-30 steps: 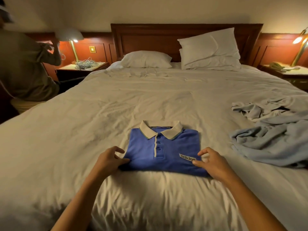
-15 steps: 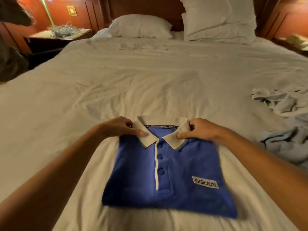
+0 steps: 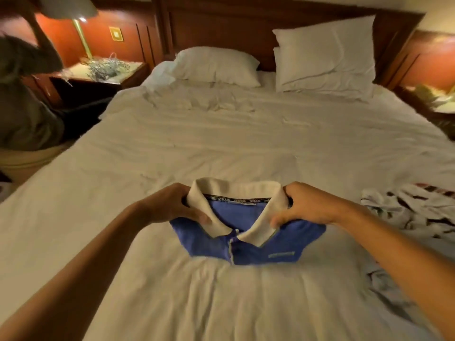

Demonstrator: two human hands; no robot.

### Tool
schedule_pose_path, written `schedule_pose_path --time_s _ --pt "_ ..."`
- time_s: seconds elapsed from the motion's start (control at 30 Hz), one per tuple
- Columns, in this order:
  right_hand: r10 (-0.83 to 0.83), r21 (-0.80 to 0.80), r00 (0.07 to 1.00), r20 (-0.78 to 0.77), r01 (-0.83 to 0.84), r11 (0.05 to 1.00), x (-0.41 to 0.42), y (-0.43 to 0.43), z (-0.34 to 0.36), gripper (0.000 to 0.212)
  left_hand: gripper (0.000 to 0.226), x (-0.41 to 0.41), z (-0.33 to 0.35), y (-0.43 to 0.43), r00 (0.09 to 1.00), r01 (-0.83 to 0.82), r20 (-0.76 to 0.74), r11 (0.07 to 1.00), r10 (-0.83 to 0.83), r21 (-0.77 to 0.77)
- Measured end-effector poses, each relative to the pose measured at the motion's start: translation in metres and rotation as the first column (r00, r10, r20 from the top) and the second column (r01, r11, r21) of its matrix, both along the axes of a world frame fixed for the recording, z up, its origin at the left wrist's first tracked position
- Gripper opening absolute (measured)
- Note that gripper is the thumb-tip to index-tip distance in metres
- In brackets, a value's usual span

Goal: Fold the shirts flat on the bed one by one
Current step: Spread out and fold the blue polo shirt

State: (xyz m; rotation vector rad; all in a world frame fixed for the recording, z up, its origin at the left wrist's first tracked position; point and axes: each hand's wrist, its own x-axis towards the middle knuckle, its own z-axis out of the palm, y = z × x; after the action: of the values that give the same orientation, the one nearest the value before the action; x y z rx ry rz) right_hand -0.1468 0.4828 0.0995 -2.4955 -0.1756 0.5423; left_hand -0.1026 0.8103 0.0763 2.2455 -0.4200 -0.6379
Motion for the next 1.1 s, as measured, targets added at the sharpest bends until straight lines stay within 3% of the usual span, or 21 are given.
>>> schedule_pose_path --time_s 0.27,0.37,0.43,0.67,1.1 --pt "-0.017 0.044 0.966 0.257 0.006 0.999 -0.013 0.112 0.235 0.038 0.027 -0.008 0.233 0.120 0.906 -0.032 0.414 0.989 0.091 -0.148" --pt "-0.057 0.068 0.946 0.319 0.037 0.997 -0.034 0.149 0.281 0.040 0.055 -0.025 0.288 0.158 0.879 -0.050 0.462 0.987 0.115 -0.150" --pt "-0.060 0.094 0.933 0.354 0.028 0.995 -0.049 0.168 0.298 0.037 0.061 -0.036 0.310 0.178 0.867 -0.063 0.484 0.989 0.119 -0.130" --pt "-0.073 0.112 0.903 0.422 0.028 0.993 -0.109 0.220 0.317 0.021 0.046 -0.093 0.331 0.231 0.851 -0.038 0.511 0.985 0.121 -0.170" --pt "-0.081 0.106 0.919 0.386 0.043 0.993 -0.221 0.296 0.308 0.016 0.051 -0.212 0.322 0.303 0.872 -0.025 0.479 0.987 0.098 -0.157"
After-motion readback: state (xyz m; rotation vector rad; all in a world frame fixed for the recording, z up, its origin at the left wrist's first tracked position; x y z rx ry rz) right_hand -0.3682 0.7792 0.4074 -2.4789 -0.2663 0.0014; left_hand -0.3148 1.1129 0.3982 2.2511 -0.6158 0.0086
